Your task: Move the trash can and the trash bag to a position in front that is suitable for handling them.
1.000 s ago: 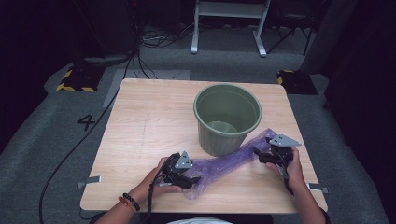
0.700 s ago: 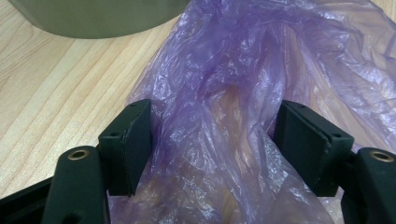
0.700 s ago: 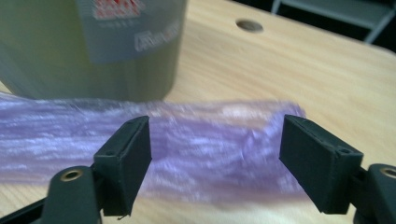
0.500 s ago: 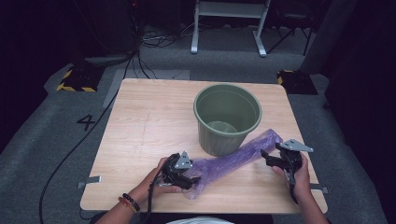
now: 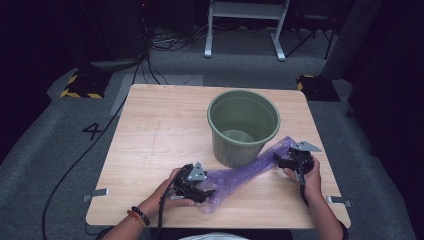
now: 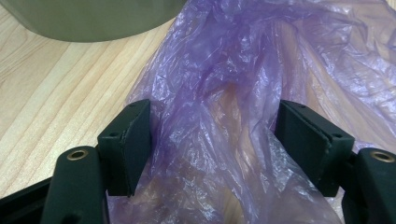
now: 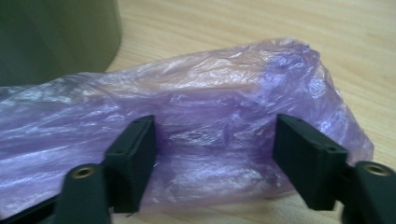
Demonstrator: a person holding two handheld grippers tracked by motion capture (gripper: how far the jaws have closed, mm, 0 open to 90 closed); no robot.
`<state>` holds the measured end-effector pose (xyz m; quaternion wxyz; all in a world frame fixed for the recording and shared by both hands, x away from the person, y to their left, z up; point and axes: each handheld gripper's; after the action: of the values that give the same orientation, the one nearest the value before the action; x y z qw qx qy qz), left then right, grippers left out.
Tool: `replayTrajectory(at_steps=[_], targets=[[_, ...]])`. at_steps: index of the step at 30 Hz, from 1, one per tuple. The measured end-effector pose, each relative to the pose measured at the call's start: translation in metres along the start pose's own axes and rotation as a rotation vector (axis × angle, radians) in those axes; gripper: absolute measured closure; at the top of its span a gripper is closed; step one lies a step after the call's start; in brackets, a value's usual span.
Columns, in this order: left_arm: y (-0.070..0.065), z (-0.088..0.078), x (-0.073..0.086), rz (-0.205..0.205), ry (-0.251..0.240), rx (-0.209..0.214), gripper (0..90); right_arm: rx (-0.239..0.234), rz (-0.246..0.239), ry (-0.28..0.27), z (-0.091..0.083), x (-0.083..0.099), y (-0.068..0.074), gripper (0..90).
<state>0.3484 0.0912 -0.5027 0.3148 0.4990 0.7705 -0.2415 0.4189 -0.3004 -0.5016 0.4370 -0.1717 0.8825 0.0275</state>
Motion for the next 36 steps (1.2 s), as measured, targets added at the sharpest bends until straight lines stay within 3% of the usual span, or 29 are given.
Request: replayTrajectory(at_steps=[4,9,16,20,25,28,33,36], targets=[[0.0,0.0,0.0,-0.001,0.0,-0.001,27.4,-0.009,0.0,0.003,0.001,-0.001,-0.002,37.0],[0.001,0.0,0.0,-0.002,0.01,-0.004,23.2,-0.082,0.0,0.021,0.004,-0.003,-0.004,51.8],[0.002,-0.001,0.001,0.008,0.014,0.005,20.7,-0.119,-0.019,0.017,0.006,-0.005,-0.006,64.0],[0.001,-0.005,0.001,0.015,0.032,-0.019,19.7,-0.137,-0.039,0.012,0.006,-0.004,-0.004,70.6],[0.001,-0.018,-0.001,0.006,-0.029,-0.007,18.9,-0.157,-0.051,0.01,0.006,-0.005,-0.004,74.3],[-0.001,-0.03,-0.004,0.013,-0.066,-0.025,19.1,-0.144,-0.057,0.004,0.006,-0.005,-0.004,78.4],[0.001,-0.041,-0.003,0.009,-0.081,-0.034,19.0,-0.127,-0.102,-0.018,0.007,-0.005,-0.005,82.2],[0.005,-0.049,0.0,0.007,-0.077,-0.049,18.9,-0.13,-0.095,-0.023,0.009,-0.006,-0.009,82.5]])
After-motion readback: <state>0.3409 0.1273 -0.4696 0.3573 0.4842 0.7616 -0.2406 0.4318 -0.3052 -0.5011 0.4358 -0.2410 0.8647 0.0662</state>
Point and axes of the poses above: each handheld gripper's, and its own axes: z roughly forward along the jaws, x roughly out of its underside, y roughly to its left, and after that the axes turned 4 degrees about x, right-handed
